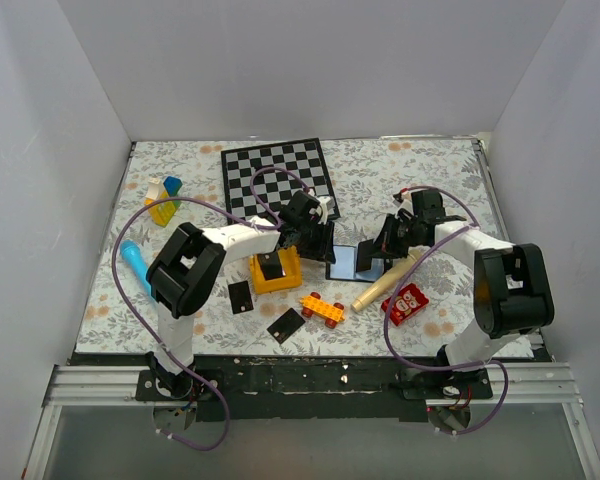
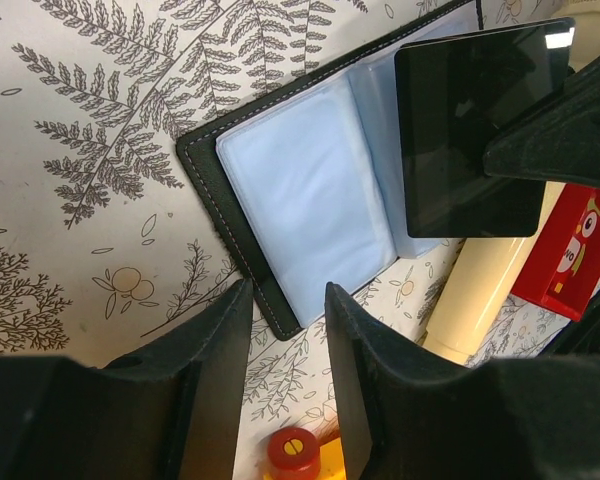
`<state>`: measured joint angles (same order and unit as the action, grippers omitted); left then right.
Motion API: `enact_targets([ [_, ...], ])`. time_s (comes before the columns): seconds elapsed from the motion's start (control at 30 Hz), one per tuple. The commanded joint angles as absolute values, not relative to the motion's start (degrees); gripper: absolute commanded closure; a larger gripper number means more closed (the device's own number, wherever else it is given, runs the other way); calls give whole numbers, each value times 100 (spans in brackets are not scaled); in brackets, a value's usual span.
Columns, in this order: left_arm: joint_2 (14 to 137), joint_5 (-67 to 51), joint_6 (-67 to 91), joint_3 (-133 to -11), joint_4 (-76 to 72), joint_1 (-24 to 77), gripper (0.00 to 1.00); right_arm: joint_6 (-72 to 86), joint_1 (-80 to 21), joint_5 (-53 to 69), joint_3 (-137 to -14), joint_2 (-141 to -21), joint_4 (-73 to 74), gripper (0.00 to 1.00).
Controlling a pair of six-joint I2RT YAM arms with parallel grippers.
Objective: Put the credit cards into the card holder
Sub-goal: Insert the credit card into the card holder.
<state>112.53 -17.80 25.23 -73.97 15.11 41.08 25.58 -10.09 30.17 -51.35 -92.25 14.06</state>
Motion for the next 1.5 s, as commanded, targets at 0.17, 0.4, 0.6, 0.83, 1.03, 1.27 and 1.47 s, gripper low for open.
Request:
enact_targets([
  [0.17,11312,-1863,2593,-7304,1248,4157,65,2373,-993,3094,-5309,-9474,1143,99],
  [0.4,11408,-1819,2637,-7286,1257,4175,65,2347,-1037,3094,-5317,-9597,1125,99],
  [0.6,11522,-1670,2680,-7339,1388,4201,65,2320,-1063,3076,-5317,-9607,1134,99],
  [0.83,11593,-1529,2725,-7365,1459,4210,66,2303,-1081,3076,-5317,-9589,1143,99],
  [1.03,11637,-1582,2751,-7392,1468,4219,67,2276,-1099,3120,-5300,-9580,1125,99],
  [1.27,11628,-1608,2733,-7400,1468,4210,71,2311,-1134,3173,-5274,-9668,1037,99],
  [1.47,11672,-1643,2716,-7444,1485,4219,73,2347,-1143,3217,-5282,-9782,976,99],
])
